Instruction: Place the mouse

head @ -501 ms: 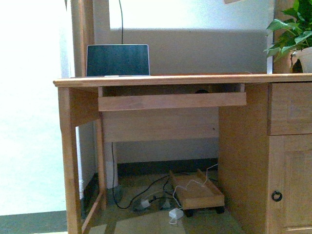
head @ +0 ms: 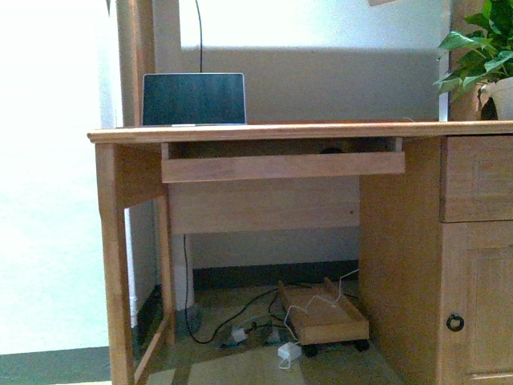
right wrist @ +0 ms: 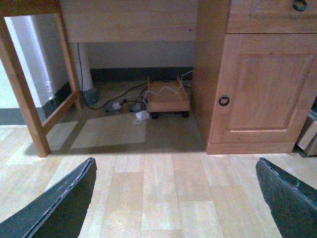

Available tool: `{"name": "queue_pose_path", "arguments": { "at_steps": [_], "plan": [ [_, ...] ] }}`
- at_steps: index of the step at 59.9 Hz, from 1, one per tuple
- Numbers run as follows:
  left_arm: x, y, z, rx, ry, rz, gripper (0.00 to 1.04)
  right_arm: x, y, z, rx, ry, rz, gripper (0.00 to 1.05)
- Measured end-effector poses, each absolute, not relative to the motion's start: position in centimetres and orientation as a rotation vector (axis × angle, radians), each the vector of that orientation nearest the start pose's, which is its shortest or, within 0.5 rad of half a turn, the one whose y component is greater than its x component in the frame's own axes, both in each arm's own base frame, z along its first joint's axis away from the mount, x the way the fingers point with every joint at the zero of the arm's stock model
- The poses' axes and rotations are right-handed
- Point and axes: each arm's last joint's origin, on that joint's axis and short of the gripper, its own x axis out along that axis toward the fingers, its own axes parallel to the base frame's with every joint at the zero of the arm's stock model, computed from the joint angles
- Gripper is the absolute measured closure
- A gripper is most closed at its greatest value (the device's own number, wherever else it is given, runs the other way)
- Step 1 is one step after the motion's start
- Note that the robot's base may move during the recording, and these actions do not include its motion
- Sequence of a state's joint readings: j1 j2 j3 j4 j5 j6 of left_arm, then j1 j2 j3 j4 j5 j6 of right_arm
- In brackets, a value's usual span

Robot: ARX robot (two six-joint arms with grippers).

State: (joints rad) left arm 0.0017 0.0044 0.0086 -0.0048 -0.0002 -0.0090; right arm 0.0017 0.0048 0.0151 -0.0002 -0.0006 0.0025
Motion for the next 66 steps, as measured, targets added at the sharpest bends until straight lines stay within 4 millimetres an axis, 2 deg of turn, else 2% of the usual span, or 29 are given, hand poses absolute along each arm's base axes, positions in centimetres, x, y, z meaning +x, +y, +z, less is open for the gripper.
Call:
{"name": "queue_pose_path", "arguments": {
  "at_steps": [66],
  "plan": [
    [9.74,0.02,16.56,-0.009,0.001,0.002,0.08,9.71,0.02,16.83,0.003,-0.01,0.002,0.07]
  ]
}}
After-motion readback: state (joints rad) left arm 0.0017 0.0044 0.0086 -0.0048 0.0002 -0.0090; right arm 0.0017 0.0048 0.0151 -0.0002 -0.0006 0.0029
